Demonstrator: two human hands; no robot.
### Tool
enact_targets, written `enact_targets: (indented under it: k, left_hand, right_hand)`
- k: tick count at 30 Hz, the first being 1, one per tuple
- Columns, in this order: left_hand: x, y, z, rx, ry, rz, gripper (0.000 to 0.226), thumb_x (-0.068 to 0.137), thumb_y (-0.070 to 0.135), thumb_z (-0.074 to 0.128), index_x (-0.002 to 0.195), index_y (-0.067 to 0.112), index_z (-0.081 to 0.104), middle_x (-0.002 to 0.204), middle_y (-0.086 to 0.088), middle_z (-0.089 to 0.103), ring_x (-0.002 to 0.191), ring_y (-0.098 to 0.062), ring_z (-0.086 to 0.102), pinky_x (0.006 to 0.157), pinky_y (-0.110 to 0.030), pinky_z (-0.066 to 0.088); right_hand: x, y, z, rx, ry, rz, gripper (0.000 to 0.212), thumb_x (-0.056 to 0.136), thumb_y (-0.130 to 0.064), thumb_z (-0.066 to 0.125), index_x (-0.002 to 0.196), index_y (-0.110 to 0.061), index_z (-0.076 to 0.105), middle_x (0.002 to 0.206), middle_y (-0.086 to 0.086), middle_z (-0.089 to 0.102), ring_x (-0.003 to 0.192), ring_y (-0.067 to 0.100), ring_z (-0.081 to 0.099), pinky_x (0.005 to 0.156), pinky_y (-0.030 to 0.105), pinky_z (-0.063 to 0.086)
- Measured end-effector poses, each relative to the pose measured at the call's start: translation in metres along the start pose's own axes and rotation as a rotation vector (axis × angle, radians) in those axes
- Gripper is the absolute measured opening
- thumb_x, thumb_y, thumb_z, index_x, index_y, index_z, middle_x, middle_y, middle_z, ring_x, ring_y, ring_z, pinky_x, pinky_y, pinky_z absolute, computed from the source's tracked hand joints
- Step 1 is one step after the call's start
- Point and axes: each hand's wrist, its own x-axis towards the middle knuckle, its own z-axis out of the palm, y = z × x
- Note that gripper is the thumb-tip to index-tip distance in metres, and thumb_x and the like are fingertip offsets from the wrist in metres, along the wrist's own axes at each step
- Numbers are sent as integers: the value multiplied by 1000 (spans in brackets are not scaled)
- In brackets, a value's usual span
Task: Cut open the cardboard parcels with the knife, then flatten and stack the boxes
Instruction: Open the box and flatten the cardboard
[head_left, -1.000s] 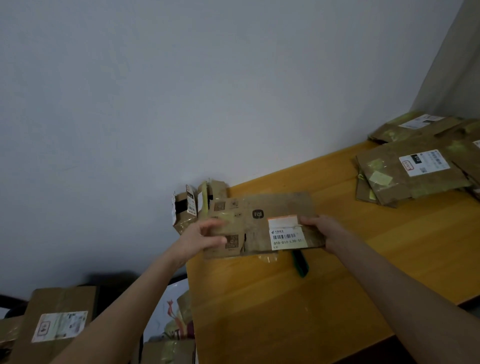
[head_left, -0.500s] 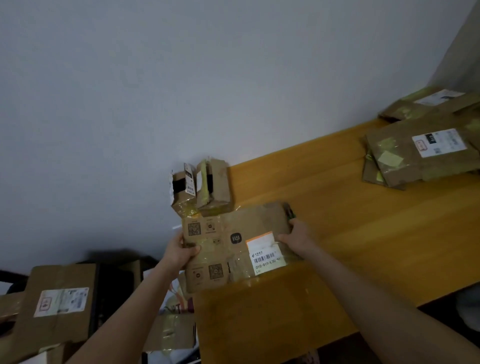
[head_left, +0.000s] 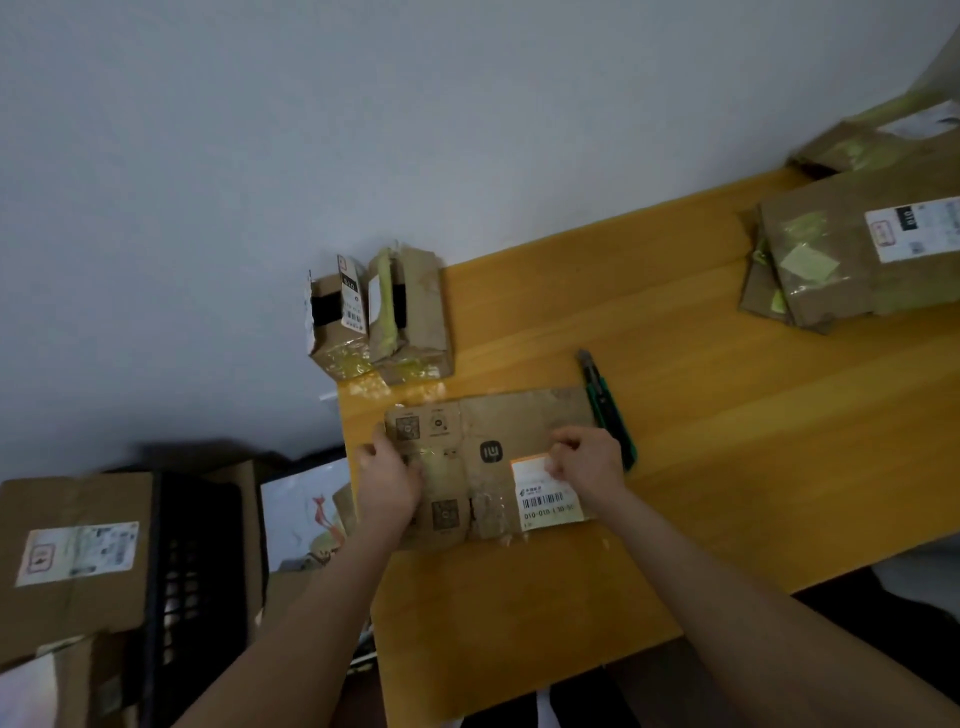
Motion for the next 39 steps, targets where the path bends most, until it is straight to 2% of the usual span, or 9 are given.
enact_targets:
  k: [5,8,10,13,17,27,34,37,39]
  left_hand:
    - [-2,4,22,305,74,515,66,94,12,42,154,12,16,160,-11,18,148,-30,13,121,-47,14]
    - [8,9,44,472,-26,598,63,92,42,13,152,28,-2,160,6,-1,148,-21,-6,120,-52,0]
    - [13,1,63,540,-55,574,63,91,50,7,152,34,1,161,6,1,148,-25,1,114,-61,3]
    - [18,-12,84,591,-17,598,60,95,54,23,152,33,19,160,0,20,146,-31,21,109,-68,15]
    - [22,-15,90,578,38,603,63,92,55,29,151,34,20,160,0,22,146,-31,21,110,-67,12]
    - [19,-18,90,583,32,605,64,92,57,27,151,33,21,160,-2,22,146,-32,21,109,-67,13]
    - [1,-24,86,613,-2,599,70,92,64,23,152,26,26,159,-14,19,146,-32,21,110,-64,14]
    - [-10,-36,85,621,17,600,73,91,66,23,153,29,18,161,-13,15,148,-30,17,110,-66,12]
    - [-9,-36,85,620,23,583,72,91,67,22,153,31,15,161,-12,15,148,-29,16,109,-69,10]
  right_hand:
    - [8,-6,18,-496,153,-461,42,98,-28,50,137,-15,51,141,7,49,129,26,41,103,36,38]
    - [20,-11,35,-798,-73,-556,58,101,-45,32,154,-28,13,161,4,-1,148,33,-4,120,50,3]
    - [31,0,48,-927,-157,-513,58,100,-52,14,152,-33,-4,159,1,-18,146,32,-19,117,54,-9]
    - [41,23,62,-954,-129,-527,64,92,-57,0,152,-34,3,162,6,-6,148,33,-8,116,56,-8]
    - [47,35,72,-943,-61,-543,61,94,-55,17,150,-31,24,159,9,20,145,37,17,114,58,5]
    - [46,35,73,-936,-37,-544,60,94,-56,18,148,-33,16,160,8,15,146,35,11,113,58,6]
    - [43,24,67,-1010,-129,-496,68,80,-57,-20,144,-34,-23,150,2,-33,144,32,-25,114,56,-13]
    - [35,27,61,-1009,-169,-510,72,78,-59,-22,145,-34,-19,152,4,-31,142,31,-27,113,58,-14]
    - [24,38,57,-1000,-132,-537,69,87,-63,-13,150,-34,-2,159,8,-9,146,33,-10,113,60,-5]
